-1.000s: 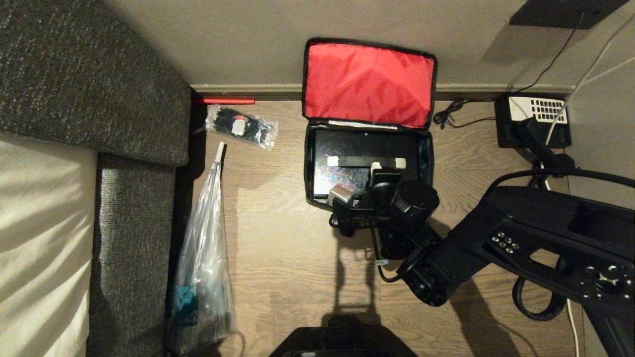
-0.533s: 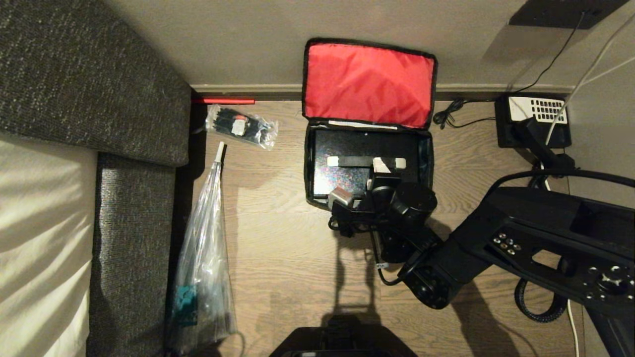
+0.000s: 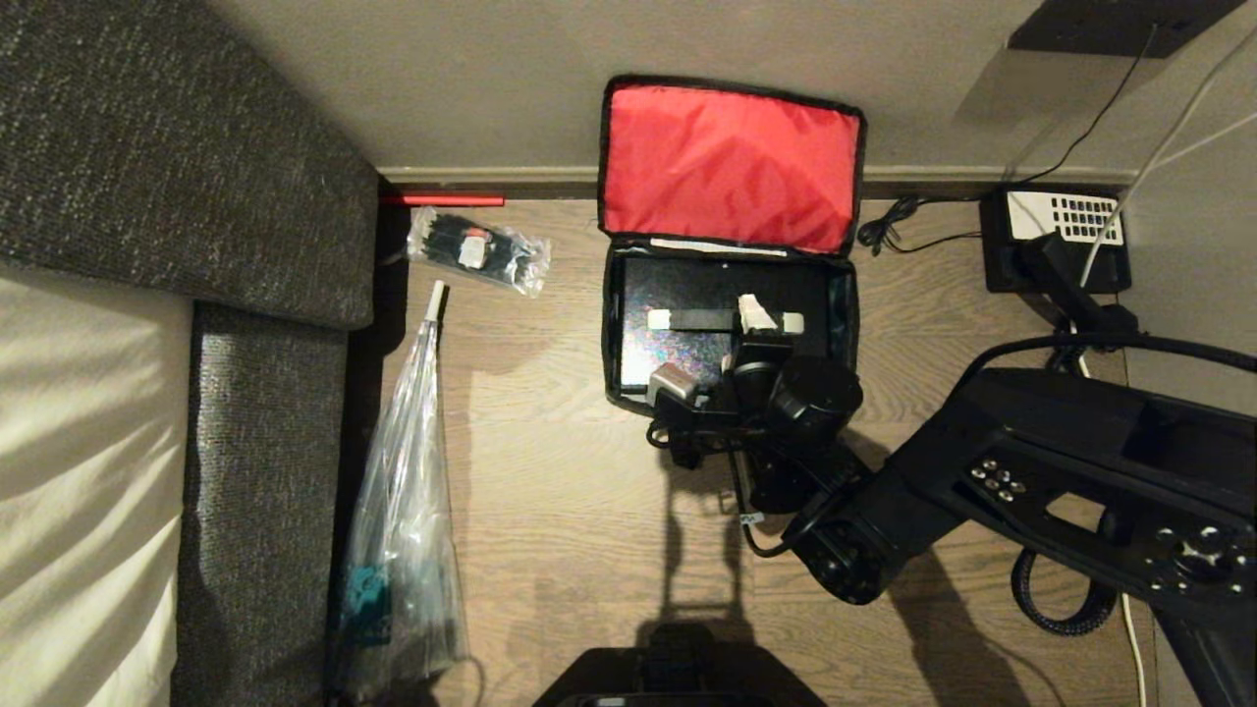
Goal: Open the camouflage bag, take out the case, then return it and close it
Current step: Lift the black box
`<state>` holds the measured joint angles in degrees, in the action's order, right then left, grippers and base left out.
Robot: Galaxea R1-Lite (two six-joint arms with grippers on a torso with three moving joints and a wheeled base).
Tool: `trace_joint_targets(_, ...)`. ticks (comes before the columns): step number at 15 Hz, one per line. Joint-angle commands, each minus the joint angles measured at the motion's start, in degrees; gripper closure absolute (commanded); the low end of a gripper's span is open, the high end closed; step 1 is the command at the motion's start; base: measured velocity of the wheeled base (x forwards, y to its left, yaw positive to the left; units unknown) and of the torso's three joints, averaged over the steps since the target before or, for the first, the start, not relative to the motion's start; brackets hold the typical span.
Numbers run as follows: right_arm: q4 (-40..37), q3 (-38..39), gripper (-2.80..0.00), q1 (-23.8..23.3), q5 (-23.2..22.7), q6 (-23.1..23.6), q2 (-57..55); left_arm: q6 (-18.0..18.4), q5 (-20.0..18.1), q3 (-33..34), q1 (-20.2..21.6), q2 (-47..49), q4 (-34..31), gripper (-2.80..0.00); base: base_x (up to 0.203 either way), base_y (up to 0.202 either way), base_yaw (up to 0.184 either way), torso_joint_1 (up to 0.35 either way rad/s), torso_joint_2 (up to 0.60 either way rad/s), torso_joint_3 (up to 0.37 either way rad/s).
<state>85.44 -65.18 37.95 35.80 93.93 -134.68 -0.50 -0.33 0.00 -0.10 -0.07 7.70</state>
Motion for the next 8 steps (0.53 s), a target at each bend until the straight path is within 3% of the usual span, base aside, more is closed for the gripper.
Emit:
trace_joint_targets(1,0.60,-0.92,-2.80,-0.07,0.23,0.57,-1.13,-0.03,-0.02,2.29,0.01,0.07,0.03,0.00,0.000,0.000,0.000,0.000,0.00,0.000)
trace_joint_targets(8,0.89,-7.23,-2.80,-1.47,-0.67,3.89,-4.36,-0.03,-0.02,2.29,0.01,0.07,0.03,0.00,0.000,0.000,0.000,0.000,0.00,0.000)
